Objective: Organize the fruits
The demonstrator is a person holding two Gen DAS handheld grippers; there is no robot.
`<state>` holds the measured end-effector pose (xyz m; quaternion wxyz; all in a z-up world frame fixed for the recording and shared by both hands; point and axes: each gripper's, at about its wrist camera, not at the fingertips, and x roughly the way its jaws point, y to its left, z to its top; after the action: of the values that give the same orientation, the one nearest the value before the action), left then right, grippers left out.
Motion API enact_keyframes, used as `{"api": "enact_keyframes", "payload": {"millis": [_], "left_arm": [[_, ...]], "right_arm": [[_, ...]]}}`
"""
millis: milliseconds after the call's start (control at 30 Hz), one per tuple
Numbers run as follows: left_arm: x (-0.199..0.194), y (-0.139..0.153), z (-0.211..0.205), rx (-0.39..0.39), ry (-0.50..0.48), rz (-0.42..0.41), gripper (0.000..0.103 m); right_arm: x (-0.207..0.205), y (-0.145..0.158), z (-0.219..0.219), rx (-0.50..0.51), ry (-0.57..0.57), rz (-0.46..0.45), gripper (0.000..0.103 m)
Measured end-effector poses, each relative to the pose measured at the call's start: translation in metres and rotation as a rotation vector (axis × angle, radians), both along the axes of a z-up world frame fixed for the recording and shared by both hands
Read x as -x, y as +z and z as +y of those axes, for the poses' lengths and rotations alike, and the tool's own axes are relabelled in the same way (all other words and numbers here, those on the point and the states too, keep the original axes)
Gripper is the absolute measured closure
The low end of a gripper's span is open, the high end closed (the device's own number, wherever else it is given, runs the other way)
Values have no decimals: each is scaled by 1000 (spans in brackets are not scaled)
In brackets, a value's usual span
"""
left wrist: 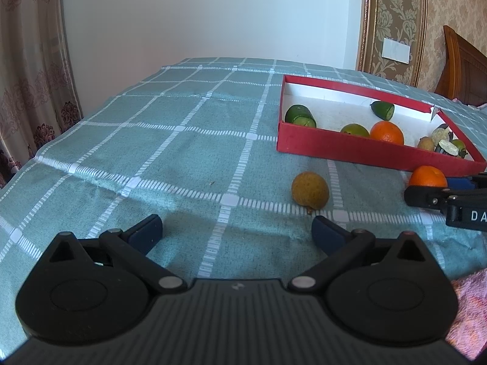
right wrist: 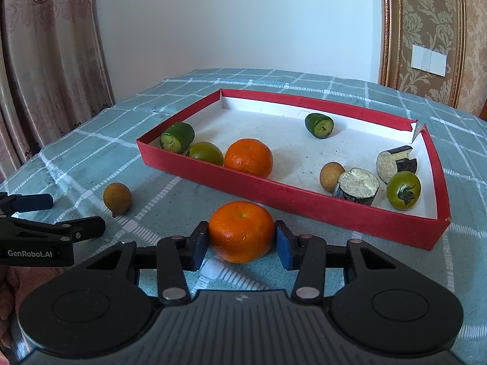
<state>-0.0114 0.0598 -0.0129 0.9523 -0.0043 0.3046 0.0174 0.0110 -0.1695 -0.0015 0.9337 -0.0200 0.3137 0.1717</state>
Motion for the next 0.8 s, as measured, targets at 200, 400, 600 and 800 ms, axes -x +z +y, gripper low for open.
{"api": "enact_keyframes", "payload": {"millis": [200,400,600,800], "left_arm": [[0,0,0,-1,0,0,0],[0,-1,-1,-5,1,1,0],[0,0,-1,-7,2,2,0],[0,-1,-1,-7,2,2,0]], "right_arm": [[2,1,-2,-17,-5,-2,58],[6,2,-7,-45,-8,-4,58],[11,4,-14,-70,-10,-7,58],[17,7,-23,-84,-16,-15,58]]}}
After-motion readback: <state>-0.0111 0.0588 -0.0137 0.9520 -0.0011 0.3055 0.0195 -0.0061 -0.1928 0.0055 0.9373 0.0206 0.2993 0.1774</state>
